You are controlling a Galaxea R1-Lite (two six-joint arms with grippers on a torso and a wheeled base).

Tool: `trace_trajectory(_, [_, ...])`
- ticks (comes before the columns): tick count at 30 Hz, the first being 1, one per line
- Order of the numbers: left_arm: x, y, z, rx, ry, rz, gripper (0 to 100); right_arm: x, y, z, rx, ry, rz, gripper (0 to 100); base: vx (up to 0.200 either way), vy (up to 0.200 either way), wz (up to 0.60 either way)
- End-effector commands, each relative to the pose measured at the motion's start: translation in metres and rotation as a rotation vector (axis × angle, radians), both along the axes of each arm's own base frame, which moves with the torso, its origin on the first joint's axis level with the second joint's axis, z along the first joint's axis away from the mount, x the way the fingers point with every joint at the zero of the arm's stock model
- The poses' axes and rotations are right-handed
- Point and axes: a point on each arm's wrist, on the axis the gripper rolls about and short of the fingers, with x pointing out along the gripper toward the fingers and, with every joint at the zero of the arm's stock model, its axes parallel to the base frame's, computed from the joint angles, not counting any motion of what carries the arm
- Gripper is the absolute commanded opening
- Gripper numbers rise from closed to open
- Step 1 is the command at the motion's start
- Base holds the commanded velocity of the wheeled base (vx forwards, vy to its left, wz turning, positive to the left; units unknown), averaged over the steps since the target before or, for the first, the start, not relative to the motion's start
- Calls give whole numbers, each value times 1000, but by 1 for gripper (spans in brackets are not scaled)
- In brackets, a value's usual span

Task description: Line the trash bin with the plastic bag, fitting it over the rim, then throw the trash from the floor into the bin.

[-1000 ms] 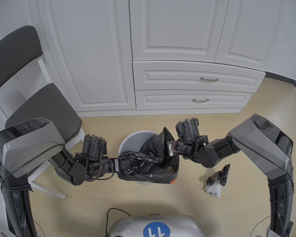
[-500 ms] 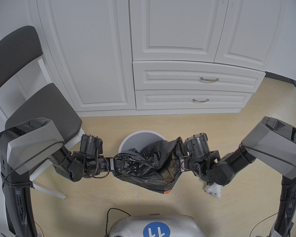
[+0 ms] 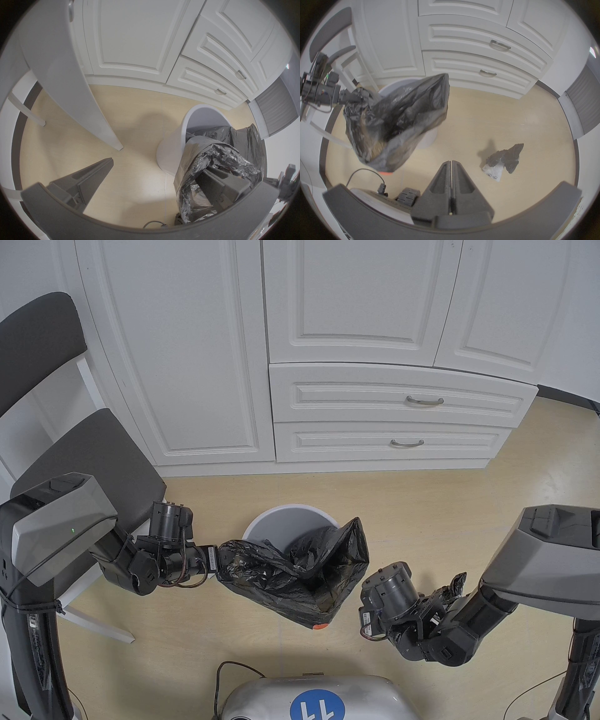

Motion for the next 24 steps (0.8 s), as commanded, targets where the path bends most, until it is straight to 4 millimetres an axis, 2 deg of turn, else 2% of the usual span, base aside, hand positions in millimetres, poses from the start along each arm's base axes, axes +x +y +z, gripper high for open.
trace_trajectory(1, [0,1,2,-1,-5,3,100,-7,0,-9,-22,27,12,0,0,0,0])
trace_trajectory(4, [-1,-1,2,-2,-3,-2,100,-7,0,-2,-8,13,11,0,0,0,0])
trace_trajectory(5, [-3,-3,3,-3,-4,-9,100,-9,-1,16,13,-20,20,0,0,0,0])
trace_trajectory(9, [-9,-7,6,-3,-3,-25,100,-18,-4,54,23,-87,67,0,0,0,0])
trace_trajectory(10, [-10,-8,7,-3,-3,-28,100,-20,-5,61,30,-102,72,100,0,0,0])
trace_trajectory(11, [-12,-9,10,-4,-6,-31,100,-23,-6,73,44,-126,82,100,0,0,0])
trace_trajectory(13, [-15,-10,12,-4,-11,-36,100,-26,-8,84,67,-146,95,100,0,0,0])
trace_trajectory(17, [-17,-14,13,-4,-14,-47,100,-24,-13,86,52,-143,119,100,0,0,0])
trace_trajectory(20, [-18,-17,13,-4,-14,-55,100,-12,-16,75,51,-112,128,100,0,0,0])
trace_trajectory(24, [-20,-20,14,-3,-14,-63,100,16,-23,44,43,-28,117,100,0,0,0])
